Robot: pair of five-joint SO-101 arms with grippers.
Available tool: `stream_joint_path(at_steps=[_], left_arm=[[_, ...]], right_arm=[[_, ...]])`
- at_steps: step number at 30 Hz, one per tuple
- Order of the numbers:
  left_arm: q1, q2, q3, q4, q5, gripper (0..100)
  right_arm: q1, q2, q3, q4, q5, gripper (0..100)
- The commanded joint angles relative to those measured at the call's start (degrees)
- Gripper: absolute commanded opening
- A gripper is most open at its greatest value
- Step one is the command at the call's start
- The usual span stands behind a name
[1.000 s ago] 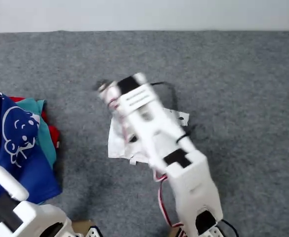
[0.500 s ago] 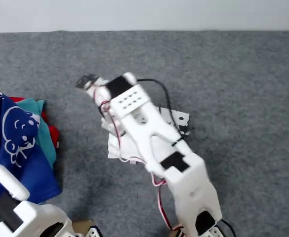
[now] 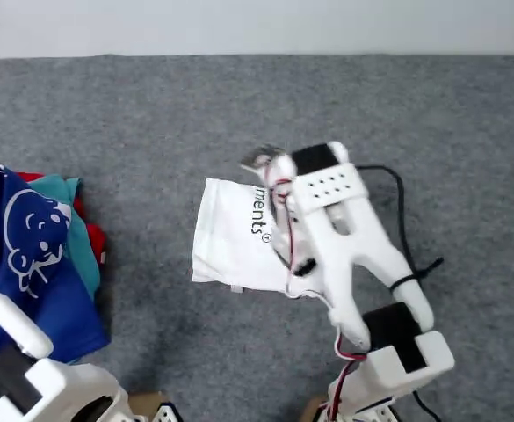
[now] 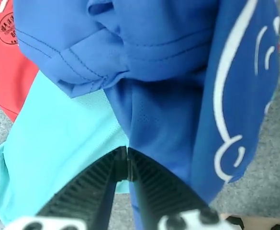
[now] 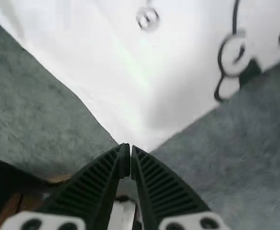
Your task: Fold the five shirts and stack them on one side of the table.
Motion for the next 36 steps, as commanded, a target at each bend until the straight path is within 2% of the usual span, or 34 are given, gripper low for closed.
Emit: stream_joint_path(at_steps=[1, 6, 9, 12, 16, 21, 28, 33, 36], left_arm=[[-0.4, -6.7, -0.7, -0.4, 1.8, 1], [2.3, -13.5, -0.5, -0.5, 2.3, 1], [3.6, -15.4, -0.5, -0.4, 2.5, 1], [3.7, -15.6, -0.5, -0.3, 2.5, 1], [3.3, -16.0, -0.5, -0.1, 2.5, 1], [3.4, -16.1, -0.6, 2.1, 2.5, 1], [-0.1, -20.6, -0.5, 2.7, 2.5, 1], [0.0, -27.4, 4.1, 2.7, 2.2, 1], [-0.1, -31.6, 8.2, 2.7, 0.7, 1]], right_arm=[[2.9, -3.5, 6.2, -3.1, -0.8, 0.9], [2.9, -3.4, 17.2, -14.3, -0.7, 0.9], [2.9, -3.6, 18.9, -15.4, -0.7, 0.9], [2.8, -4.7, 16.6, -12.2, -0.8, 0.9], [2.9, -7.3, 6.5, -3.6, -1.3, 0.9], [3.1, -9.2, -4.4, 2.5, -7.7, 0.9], [3.3, -15.8, 0.1, 2.4, -15.7, 0.9], [3.1, -20.7, 4.2, 2.3, -19.9, 1.3], [3.1, -20.8, 4.7, 2.2, -23.3, 8.5]])
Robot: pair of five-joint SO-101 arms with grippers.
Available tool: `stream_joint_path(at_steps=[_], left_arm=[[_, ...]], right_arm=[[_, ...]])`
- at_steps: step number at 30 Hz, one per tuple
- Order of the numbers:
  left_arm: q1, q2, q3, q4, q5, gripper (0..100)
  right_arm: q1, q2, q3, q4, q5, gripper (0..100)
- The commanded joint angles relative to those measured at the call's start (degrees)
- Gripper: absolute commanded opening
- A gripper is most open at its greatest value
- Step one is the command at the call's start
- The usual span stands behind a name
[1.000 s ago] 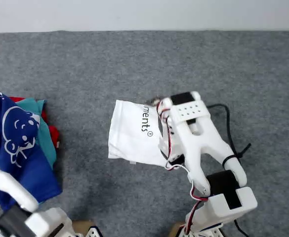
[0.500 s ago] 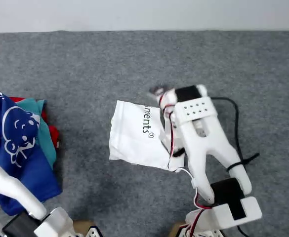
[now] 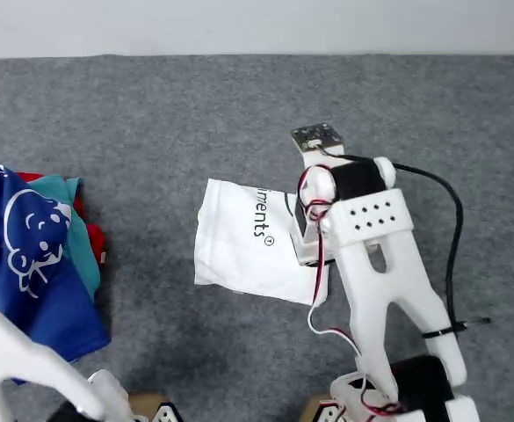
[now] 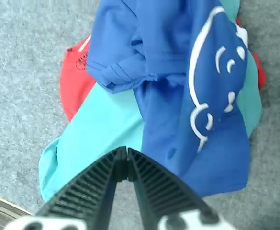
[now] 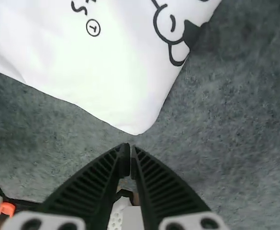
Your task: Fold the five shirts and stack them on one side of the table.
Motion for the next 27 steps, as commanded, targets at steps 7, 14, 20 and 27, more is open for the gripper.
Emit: stream_joint_path(at_steps=[7, 14, 20, 27], left_arm=[[-0.3, -12.6, 8.0, 0.7, -5.5, 1], [-0.3, -13.6, 8.0, 1.1, -5.3, 1], [-0.4, -13.6, 8.0, 1.1, -5.3, 1], [-0.4, -13.4, 8.1, 1.1, -5.2, 1]], right_arm=[[-1.3, 4.2, -0.4, -3.6, -17.8, 42.3], [-6.4, 16.4, -0.5, -11.9, -22.0, 41.0], [-8.0, 23.4, -0.6, -18.3, -22.8, 40.7], [-7.8, 30.0, -0.5, -23.5, -24.6, 40.5]])
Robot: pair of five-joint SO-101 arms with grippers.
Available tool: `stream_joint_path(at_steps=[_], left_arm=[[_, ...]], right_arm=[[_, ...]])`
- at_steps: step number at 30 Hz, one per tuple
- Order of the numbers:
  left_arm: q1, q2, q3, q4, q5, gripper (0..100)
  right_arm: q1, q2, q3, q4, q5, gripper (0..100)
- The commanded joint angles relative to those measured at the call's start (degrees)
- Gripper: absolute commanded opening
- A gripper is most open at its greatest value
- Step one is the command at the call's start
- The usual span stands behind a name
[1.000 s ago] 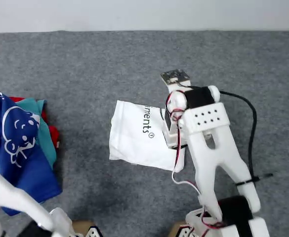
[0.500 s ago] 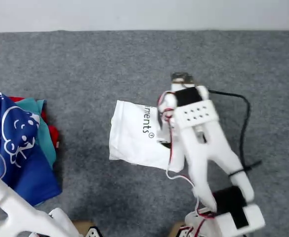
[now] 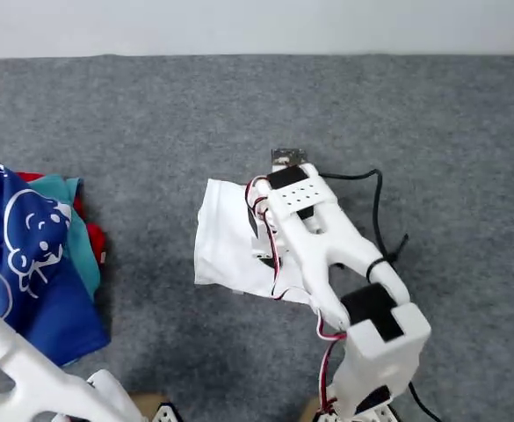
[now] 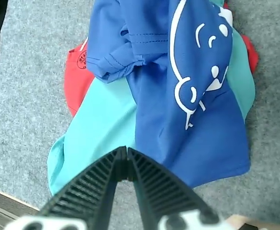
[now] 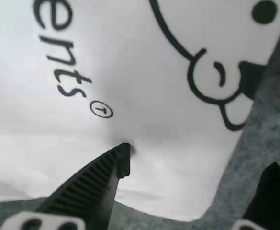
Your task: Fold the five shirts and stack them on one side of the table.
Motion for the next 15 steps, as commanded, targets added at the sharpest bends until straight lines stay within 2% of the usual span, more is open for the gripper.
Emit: stream_joint_path(at_steps=[1, 5, 12, 15], left_arm=[[-0.2, -1.1, 0.2, 1.0, -0.4, 1], [-0.2, -1.3, 3.2, 0.9, -0.4, 1], [-1.9, -1.0, 4.0, 0.5, -0.7, 1], [-1.9, -1.0, 4.0, 0.1, -0.7, 1]], right_arm=[[-0.1, 2.3, -0.5, -2.9, -1.2, 40.4], [-0.2, 8.4, -1.6, -2.6, -1.1, 36.6], [1.8, 16.2, -11.3, 4.3, 0.4, 0.0], [3.3, 17.5, -16.6, 10.7, 2.4, 3.7]])
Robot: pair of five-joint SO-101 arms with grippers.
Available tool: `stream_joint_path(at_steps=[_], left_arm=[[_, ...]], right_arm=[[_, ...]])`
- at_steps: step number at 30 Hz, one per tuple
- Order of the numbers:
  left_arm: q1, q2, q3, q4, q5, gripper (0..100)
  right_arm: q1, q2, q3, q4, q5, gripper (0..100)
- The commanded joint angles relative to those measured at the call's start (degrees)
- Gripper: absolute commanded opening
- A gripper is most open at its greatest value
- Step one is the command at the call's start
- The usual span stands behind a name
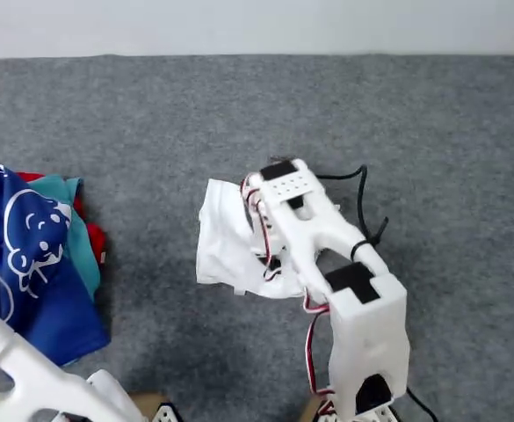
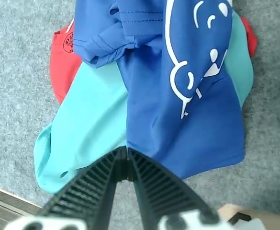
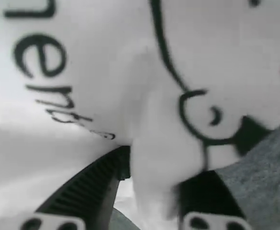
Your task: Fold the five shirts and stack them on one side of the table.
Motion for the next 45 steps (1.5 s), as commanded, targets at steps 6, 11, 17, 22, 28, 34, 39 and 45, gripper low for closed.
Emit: stream_joint_path(at_steps=[6, 11, 17, 22, 28, 34, 39, 45], left_arm=[[-0.5, -0.9, -0.2, -0.2, -0.4, 1], [-0.4, -0.9, -0.2, -0.3, -0.4, 1], [-0.4, -0.9, -0.2, -0.3, -0.4, 1], [-0.4, -0.9, -0.2, -0.3, -0.4, 1], [-0.3, -0.9, -0.1, -0.3, -0.4, 1], [-0.3, -0.9, -0.1, -0.3, -0.4, 1], [-0.3, -0.9, -0.1, -0.3, -0.4, 1], [-0.3, -0.9, -0.2, -0.3, -0.4, 1]], right_arm=[[5.1, 2.6, -12.9, 14.7, 8.5, 0.9], [14.3, 2.6, -15.1, 17.5, 27.5, 0.9], [28.1, 3.0, -20.1, 14.5, 61.0, 0.9], [35.2, 3.2, -32.0, 8.7, 83.3, 0.9], [35.4, 3.3, -35.4, -0.7, 95.5, 0.9], [34.2, 5.6, -35.5, -3.7, 91.6, 9.8], [34.2, 4.1, -35.5, -2.4, 71.1, 22.6], [33.6, 0.4, -35.5, -2.2, 47.6, 23.3]])
